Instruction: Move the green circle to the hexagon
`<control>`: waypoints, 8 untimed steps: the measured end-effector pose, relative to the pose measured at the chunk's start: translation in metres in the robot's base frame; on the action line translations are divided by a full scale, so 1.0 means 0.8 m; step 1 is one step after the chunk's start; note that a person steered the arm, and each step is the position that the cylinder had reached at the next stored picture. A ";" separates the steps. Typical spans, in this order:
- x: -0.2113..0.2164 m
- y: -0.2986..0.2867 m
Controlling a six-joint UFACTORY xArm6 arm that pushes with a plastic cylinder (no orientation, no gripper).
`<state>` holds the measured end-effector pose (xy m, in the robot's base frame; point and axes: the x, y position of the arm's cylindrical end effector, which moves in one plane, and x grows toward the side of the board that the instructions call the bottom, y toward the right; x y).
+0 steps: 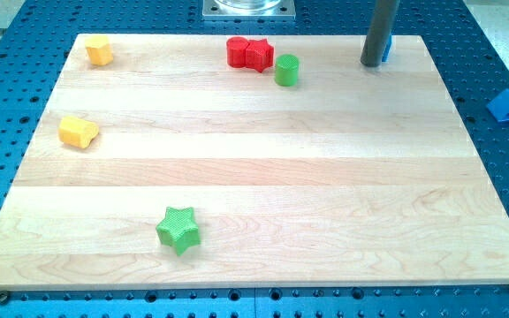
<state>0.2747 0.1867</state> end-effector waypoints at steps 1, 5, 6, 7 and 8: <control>0.065 -0.041; -0.002 -0.116; 0.031 -0.187; 0.080 -0.286; 0.105 -0.305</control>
<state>0.3590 -0.0573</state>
